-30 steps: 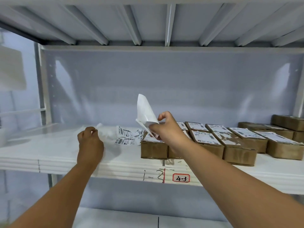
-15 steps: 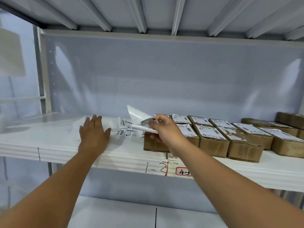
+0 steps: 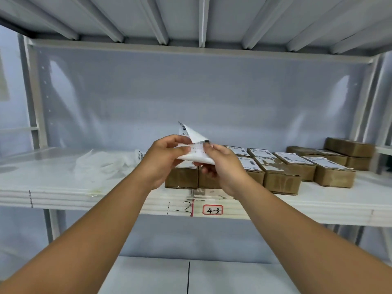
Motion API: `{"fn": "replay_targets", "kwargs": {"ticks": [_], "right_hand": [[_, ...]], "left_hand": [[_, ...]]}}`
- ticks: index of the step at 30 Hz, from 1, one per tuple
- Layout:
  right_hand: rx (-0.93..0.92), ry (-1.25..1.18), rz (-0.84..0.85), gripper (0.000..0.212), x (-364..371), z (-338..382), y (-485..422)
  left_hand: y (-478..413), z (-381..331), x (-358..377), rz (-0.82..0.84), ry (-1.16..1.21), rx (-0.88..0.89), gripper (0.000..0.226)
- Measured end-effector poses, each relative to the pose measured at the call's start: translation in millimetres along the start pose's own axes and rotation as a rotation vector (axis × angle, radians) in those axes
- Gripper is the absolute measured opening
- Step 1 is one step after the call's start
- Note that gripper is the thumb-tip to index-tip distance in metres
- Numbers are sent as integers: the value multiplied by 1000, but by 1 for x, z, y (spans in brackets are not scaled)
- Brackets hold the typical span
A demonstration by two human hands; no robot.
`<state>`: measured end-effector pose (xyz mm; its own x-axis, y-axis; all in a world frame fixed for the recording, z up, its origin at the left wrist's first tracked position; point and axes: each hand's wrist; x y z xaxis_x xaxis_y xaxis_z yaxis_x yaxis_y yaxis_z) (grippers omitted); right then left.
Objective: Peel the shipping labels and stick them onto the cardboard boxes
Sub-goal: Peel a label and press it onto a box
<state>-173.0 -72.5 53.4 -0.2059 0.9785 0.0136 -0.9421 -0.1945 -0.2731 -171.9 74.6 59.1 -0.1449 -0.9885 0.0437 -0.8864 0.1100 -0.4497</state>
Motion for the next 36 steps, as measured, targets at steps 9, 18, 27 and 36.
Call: {"fn": "replay_targets", "kwargs": {"ticks": [9,18,27,36], "right_hand": [[0,-48,-108,30,-87,11,27],[-171,266,-203,28,-156,6,40],[-138,219,-224,43,-195,11,15],[-60,112,-327,36,-226,-17,-20]], "left_hand": [[-8,0,74,151,206,-165,29],[-35,10,154,209,-9,-145,38],[-75,16,180,340,-131,-149,45],[-107,54,183,391,-370,-142,42]]}}
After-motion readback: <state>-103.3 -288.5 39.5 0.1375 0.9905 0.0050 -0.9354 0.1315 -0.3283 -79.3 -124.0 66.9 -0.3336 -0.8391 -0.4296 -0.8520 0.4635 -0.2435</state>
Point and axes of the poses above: each hand's wrist, its own y-axis away from the middle knuckle, its own x-axis out of the palm, z = x × y, and after that the axes turned 5 degrees about z, right-handed
